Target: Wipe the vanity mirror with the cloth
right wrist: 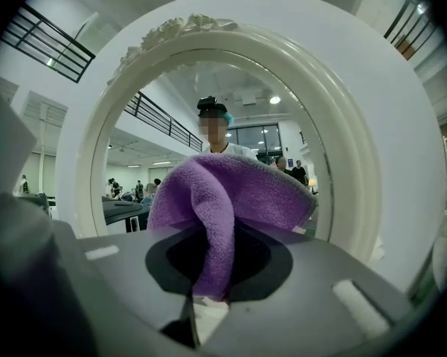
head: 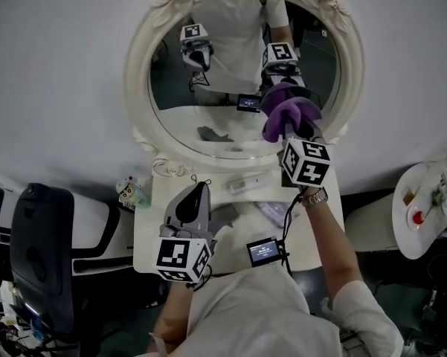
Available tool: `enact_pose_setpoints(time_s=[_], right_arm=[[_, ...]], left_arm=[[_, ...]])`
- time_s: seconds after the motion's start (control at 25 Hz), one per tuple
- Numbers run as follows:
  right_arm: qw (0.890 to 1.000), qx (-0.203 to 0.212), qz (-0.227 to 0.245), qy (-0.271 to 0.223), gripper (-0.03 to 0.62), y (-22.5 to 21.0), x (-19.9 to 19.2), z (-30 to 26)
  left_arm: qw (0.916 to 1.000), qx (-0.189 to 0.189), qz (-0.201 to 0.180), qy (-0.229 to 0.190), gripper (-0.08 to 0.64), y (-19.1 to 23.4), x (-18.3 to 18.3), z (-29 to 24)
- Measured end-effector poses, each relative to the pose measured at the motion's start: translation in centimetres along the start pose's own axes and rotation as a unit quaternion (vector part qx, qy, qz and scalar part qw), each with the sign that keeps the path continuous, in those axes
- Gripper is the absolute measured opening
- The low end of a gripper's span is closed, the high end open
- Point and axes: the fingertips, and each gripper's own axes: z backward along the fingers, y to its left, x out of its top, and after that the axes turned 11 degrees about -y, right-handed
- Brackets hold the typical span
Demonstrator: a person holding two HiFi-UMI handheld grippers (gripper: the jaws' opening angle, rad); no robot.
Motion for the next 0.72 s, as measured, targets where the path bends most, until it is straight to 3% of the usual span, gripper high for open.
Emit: enact_pose_setpoints(time_s=[0.72], right_arm=[[0.999, 0.048, -0.007, 0.005, 0.058, 15.8, -0.8, -2.7]], left_arm=[[0.9987, 0.047, 0.020, -0.003, 0.000, 11.5, 0.5, 6.7]])
